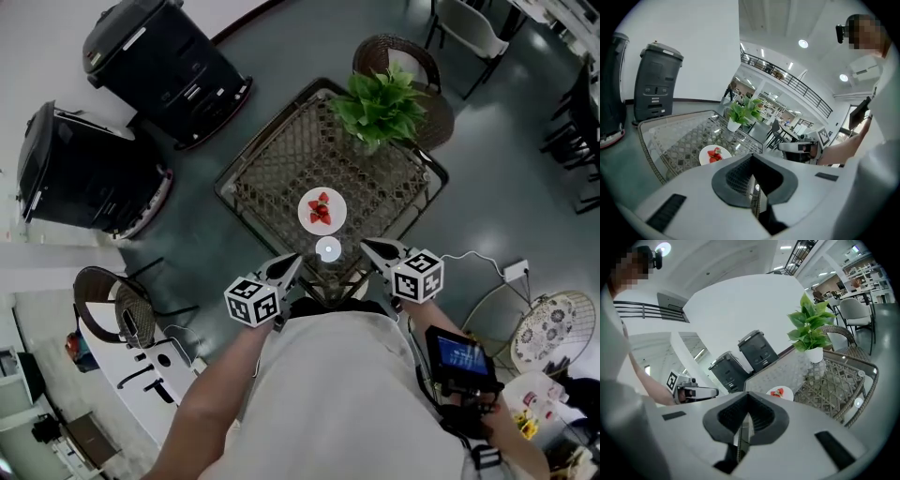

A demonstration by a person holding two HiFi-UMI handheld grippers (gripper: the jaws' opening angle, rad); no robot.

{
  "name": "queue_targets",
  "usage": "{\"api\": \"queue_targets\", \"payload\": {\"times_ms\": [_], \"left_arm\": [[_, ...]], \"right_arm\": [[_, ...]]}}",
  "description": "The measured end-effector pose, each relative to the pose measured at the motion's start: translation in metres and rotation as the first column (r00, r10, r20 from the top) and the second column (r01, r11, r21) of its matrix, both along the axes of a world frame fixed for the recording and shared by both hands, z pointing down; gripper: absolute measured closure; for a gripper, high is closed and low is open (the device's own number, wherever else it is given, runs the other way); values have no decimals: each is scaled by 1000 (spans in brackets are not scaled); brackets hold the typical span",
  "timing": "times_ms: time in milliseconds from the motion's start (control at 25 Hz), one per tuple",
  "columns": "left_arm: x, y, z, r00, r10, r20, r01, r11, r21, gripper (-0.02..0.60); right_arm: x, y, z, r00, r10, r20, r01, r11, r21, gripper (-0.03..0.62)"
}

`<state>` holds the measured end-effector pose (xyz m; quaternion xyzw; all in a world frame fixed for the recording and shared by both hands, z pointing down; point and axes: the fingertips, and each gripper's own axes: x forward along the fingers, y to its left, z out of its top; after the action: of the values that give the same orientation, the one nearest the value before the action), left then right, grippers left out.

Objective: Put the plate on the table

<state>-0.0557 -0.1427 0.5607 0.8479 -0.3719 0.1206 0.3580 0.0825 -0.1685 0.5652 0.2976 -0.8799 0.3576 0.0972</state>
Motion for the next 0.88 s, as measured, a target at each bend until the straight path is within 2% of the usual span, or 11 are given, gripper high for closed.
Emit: {"api": "queue_targets", "payload": {"times_ms": [280,680,880], "left_arm": [[-8,17,-20,997,20,-69,-16,999,50,577],[-23,87,-20,989,121,-87,-116,992,55,577],[-30,105,-19,988,119,-98,-114,992,54,577]], "right_arm": [[-1,32,-26,996,88,11,-88,994,68,589],[-25,109,-36,987,159,-16,-157,985,77,589],[-31,126,-43,983,184,-15,-182,979,87,589]]}}
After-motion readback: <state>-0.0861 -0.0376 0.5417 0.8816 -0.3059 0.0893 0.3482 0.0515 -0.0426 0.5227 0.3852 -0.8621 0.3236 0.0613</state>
